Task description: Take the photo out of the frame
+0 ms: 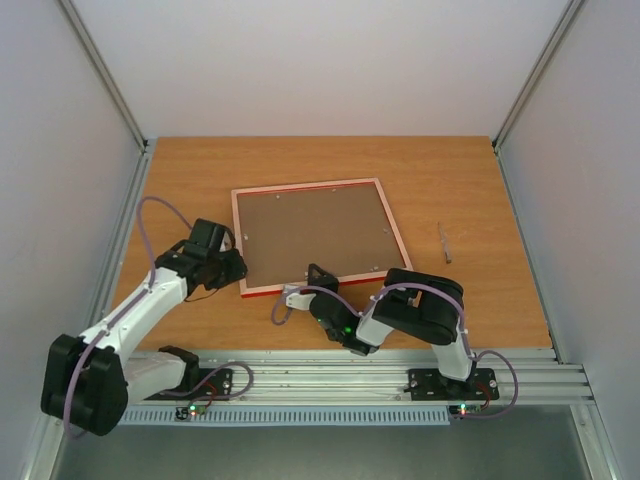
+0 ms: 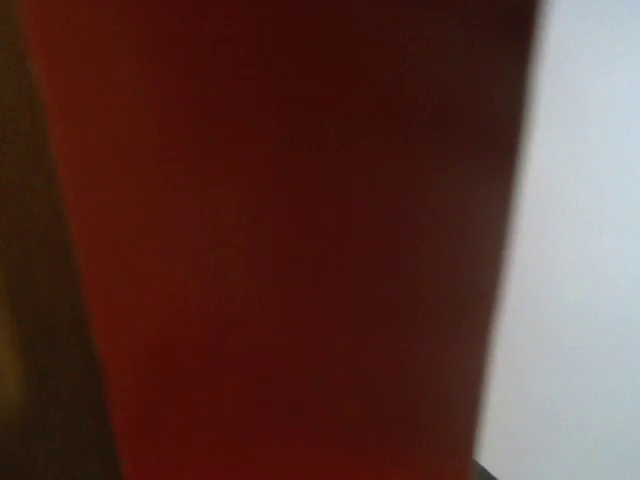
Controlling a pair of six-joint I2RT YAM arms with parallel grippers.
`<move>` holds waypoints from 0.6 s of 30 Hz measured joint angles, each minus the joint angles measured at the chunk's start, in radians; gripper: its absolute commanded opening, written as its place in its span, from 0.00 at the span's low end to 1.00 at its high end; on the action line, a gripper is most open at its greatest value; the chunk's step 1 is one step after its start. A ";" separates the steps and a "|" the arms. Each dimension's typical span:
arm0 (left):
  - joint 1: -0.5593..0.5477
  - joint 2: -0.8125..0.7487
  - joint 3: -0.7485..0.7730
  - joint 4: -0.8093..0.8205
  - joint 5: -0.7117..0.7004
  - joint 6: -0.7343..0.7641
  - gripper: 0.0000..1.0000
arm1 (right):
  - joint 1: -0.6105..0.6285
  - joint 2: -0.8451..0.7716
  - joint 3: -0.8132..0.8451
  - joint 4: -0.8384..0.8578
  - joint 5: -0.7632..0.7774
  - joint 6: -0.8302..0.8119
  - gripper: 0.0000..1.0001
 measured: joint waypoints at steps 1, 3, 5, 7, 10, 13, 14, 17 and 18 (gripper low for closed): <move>0.011 -0.016 -0.001 0.010 0.015 -0.006 0.29 | 0.001 0.003 -0.002 0.008 0.008 -0.028 0.19; 0.034 -0.043 -0.006 0.023 0.029 -0.016 0.33 | -0.001 0.004 -0.001 0.049 0.019 -0.054 0.18; 0.063 -0.066 -0.018 0.036 0.055 -0.027 0.37 | -0.002 0.004 -0.001 0.065 0.022 -0.061 0.17; 0.090 -0.093 -0.034 0.039 0.071 -0.040 0.44 | -0.002 0.004 -0.001 0.068 0.022 -0.066 0.12; 0.125 -0.143 -0.047 0.033 0.074 -0.057 0.49 | -0.002 -0.007 -0.001 0.058 0.020 -0.066 0.06; 0.150 -0.208 -0.047 0.029 0.073 -0.074 0.56 | -0.005 -0.041 0.000 0.031 0.015 -0.060 0.01; 0.156 -0.233 -0.045 0.026 0.071 -0.080 0.58 | -0.005 -0.054 0.000 0.023 0.013 -0.056 0.01; 0.162 -0.299 -0.024 0.003 0.057 -0.088 0.65 | -0.006 -0.087 0.005 0.008 0.006 -0.043 0.01; 0.163 -0.320 -0.013 -0.005 0.046 -0.092 0.69 | -0.006 -0.098 0.011 -0.005 0.002 -0.038 0.01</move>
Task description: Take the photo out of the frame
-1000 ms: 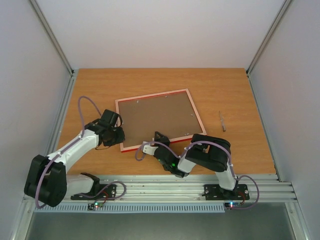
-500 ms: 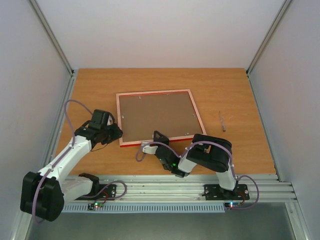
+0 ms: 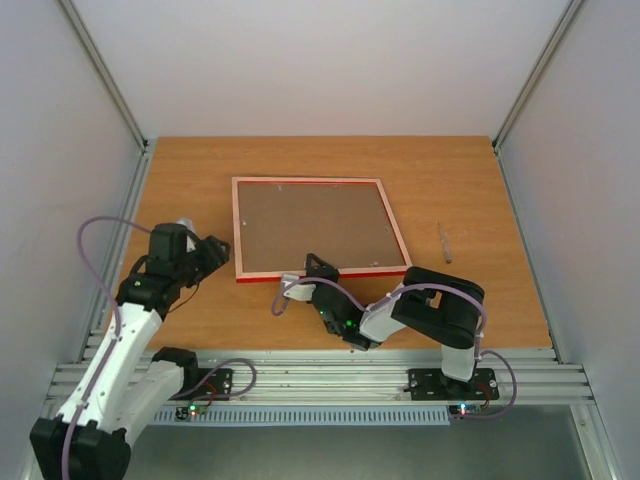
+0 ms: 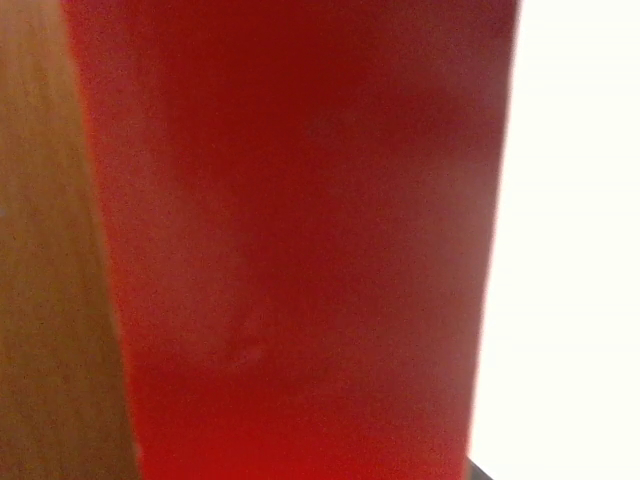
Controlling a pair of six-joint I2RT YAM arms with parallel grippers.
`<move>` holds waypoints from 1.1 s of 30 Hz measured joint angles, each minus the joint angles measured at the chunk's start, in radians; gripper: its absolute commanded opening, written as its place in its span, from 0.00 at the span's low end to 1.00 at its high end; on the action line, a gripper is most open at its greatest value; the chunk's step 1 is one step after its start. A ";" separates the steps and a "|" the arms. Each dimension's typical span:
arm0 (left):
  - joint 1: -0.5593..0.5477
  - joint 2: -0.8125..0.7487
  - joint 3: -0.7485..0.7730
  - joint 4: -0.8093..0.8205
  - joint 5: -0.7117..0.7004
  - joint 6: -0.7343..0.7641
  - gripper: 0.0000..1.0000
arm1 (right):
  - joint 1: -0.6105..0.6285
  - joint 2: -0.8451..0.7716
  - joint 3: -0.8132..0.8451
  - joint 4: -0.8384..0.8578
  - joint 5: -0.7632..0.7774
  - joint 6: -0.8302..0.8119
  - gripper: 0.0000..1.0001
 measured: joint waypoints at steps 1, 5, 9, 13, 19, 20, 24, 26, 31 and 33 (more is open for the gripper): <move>0.002 -0.021 0.010 -0.005 -0.010 -0.004 0.70 | 0.000 -0.012 0.006 -0.015 -0.003 0.006 0.01; 0.002 -0.104 0.047 -0.026 -0.078 -0.012 0.72 | -0.006 -0.085 0.027 -0.107 -0.021 0.042 0.01; 0.002 -0.178 0.050 -0.033 -0.142 -0.020 0.80 | -0.009 -0.184 0.071 -0.250 -0.053 0.109 0.01; 0.002 -0.231 0.050 -0.034 -0.195 -0.036 0.84 | -0.025 -0.255 0.158 -0.410 -0.100 0.185 0.01; 0.002 -0.266 0.050 -0.034 -0.253 -0.046 0.86 | -0.048 -0.333 0.298 -0.636 -0.170 0.304 0.01; 0.002 -0.266 0.050 -0.034 -0.260 -0.046 0.86 | -0.051 -0.345 0.325 -0.682 -0.179 0.328 0.01; 0.002 -0.270 0.043 -0.029 -0.280 -0.052 0.86 | -0.057 -0.381 0.415 -0.831 -0.218 0.420 0.01; 0.002 -0.272 0.033 -0.024 -0.280 -0.058 0.87 | -0.060 -0.392 0.467 -0.896 -0.234 0.475 0.01; 0.002 -0.269 0.010 -0.017 -0.275 -0.072 0.87 | -0.068 -0.397 0.574 -0.981 -0.272 0.621 0.01; 0.002 -0.268 0.009 -0.015 -0.275 -0.075 0.87 | -0.076 -0.397 0.600 -0.993 -0.285 0.674 0.01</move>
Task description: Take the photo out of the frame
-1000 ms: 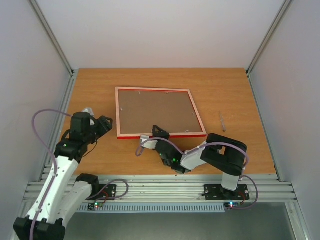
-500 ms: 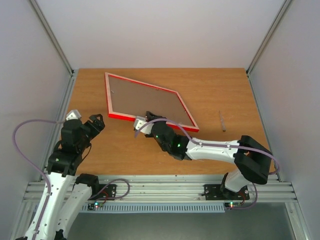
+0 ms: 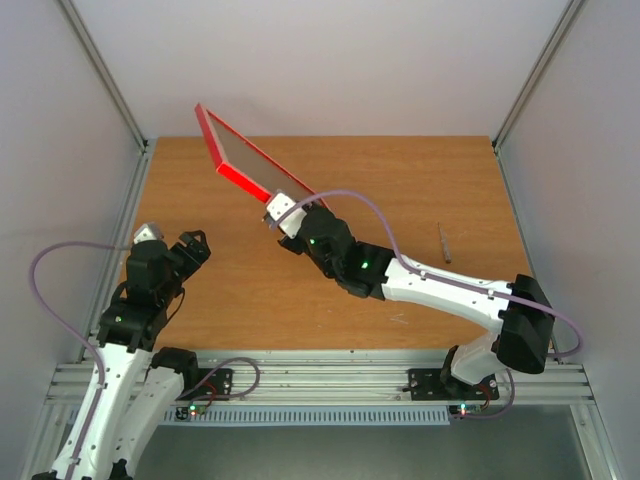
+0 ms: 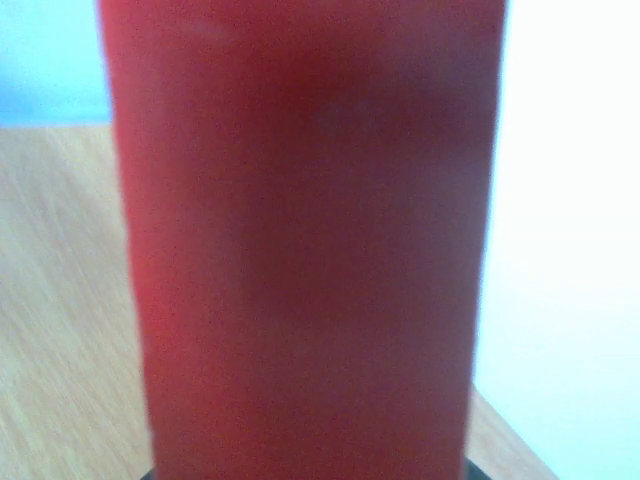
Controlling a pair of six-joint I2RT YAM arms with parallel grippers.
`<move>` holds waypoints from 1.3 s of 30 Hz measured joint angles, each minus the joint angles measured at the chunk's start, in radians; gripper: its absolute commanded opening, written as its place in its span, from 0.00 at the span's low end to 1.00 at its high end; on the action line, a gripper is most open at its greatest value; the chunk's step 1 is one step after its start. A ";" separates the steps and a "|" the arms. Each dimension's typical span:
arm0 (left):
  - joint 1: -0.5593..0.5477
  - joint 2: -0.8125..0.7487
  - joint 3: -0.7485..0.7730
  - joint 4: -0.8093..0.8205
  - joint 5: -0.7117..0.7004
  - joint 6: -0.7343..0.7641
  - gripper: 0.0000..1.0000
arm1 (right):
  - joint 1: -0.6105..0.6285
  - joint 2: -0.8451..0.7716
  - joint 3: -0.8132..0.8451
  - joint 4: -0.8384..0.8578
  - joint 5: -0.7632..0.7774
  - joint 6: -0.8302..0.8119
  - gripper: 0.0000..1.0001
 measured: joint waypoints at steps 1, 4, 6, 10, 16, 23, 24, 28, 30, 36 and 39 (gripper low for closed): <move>0.000 0.000 0.000 0.001 0.000 -0.002 0.87 | -0.004 0.000 0.014 -0.007 -0.005 0.034 0.01; 0.000 0.000 -0.004 0.006 0.002 -0.005 0.87 | -0.028 0.000 0.048 -0.013 -0.014 0.148 0.01; 0.000 0.000 -0.006 0.007 0.003 -0.005 0.87 | -0.055 -0.003 0.059 -0.005 -0.016 0.238 0.01; 0.000 0.000 -0.012 0.008 0.006 -0.005 0.87 | -0.135 -0.016 0.045 0.051 -0.009 0.471 0.01; 0.000 0.000 -0.032 0.014 0.010 -0.005 0.87 | -0.242 -0.042 -0.102 0.180 0.036 0.861 0.01; 0.000 0.000 -0.044 0.017 0.026 -0.006 0.87 | -0.336 -0.041 -0.241 0.234 0.086 1.337 0.01; 0.000 0.000 -0.045 0.017 0.026 -0.006 0.87 | -0.339 -0.041 -0.261 0.234 0.093 1.413 0.01; 0.000 -0.001 -0.045 0.017 0.027 -0.006 0.87 | -0.369 -0.019 -0.293 0.224 0.096 1.618 0.01; 0.000 -0.001 -0.045 0.018 0.031 -0.006 0.87 | -0.382 0.002 -0.304 0.223 0.084 1.722 0.01; 0.000 -0.001 -0.053 0.018 0.041 -0.009 0.87 | -0.394 0.091 -0.336 0.254 0.042 1.996 0.01; 0.000 -0.003 -0.056 0.018 0.043 -0.010 0.87 | -0.394 0.124 -0.357 0.279 0.023 2.097 0.01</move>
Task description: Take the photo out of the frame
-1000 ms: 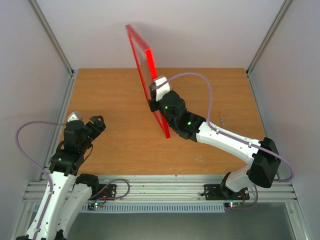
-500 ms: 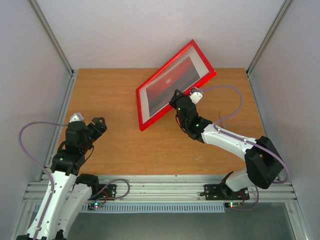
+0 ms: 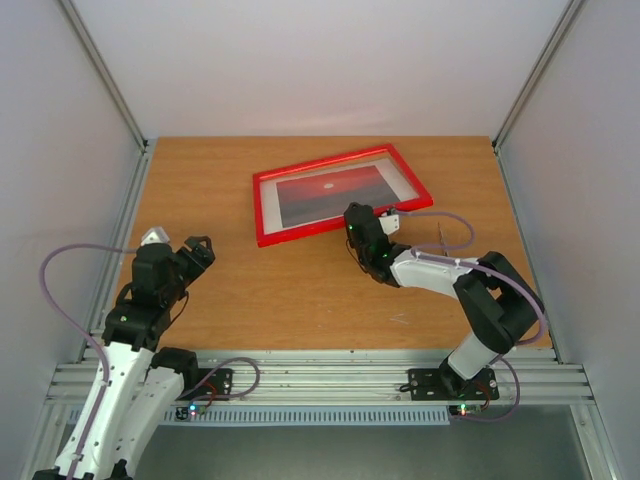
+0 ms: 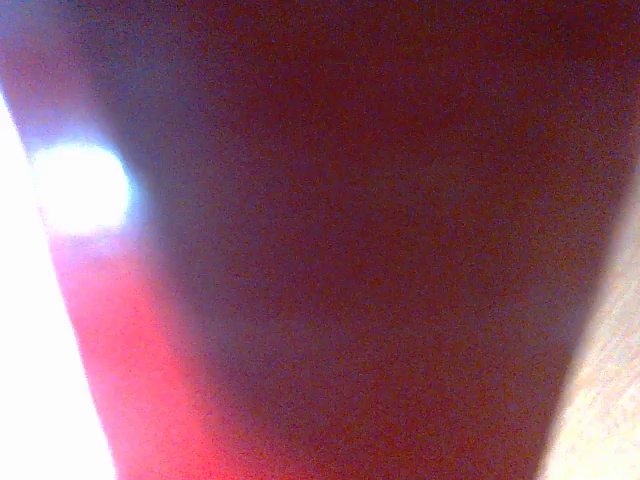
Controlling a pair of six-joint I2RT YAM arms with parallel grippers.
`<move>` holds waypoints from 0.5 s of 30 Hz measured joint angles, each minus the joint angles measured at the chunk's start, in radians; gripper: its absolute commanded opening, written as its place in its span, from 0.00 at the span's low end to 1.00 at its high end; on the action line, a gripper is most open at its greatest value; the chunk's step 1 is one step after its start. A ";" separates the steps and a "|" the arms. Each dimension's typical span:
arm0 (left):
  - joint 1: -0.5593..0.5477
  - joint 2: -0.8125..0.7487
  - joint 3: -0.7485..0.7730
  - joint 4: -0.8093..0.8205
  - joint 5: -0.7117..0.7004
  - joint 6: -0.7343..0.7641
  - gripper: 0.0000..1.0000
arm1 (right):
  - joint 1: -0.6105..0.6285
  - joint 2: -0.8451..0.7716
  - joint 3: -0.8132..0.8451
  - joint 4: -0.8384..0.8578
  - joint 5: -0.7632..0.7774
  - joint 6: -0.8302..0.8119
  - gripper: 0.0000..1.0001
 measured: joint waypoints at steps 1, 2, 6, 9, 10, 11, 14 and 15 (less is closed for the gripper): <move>0.000 0.000 -0.002 0.000 0.001 -0.002 0.87 | 0.000 0.007 -0.008 0.006 -0.004 0.027 0.01; 0.000 0.000 -0.003 0.000 0.002 -0.002 0.87 | 0.000 0.012 -0.017 0.012 -0.009 0.056 0.01; 0.000 0.000 -0.011 0.001 0.006 -0.003 0.87 | 0.000 0.024 -0.048 0.035 -0.018 0.128 0.01; 0.000 0.000 -0.016 0.003 0.010 -0.003 0.87 | 0.000 0.035 -0.070 0.060 -0.021 0.152 0.01; 0.000 0.000 -0.017 0.004 0.012 -0.005 0.87 | 0.000 0.040 -0.075 0.069 -0.021 0.154 0.01; 0.000 0.000 -0.020 0.005 0.014 -0.006 0.87 | 0.001 0.043 -0.080 0.079 -0.021 0.154 0.01; 0.000 0.002 -0.023 0.005 0.024 -0.011 0.87 | 0.003 0.053 -0.098 0.106 -0.027 0.156 0.01; 0.000 0.002 -0.023 0.005 0.026 -0.011 0.87 | 0.003 0.055 -0.106 0.115 -0.029 0.156 0.01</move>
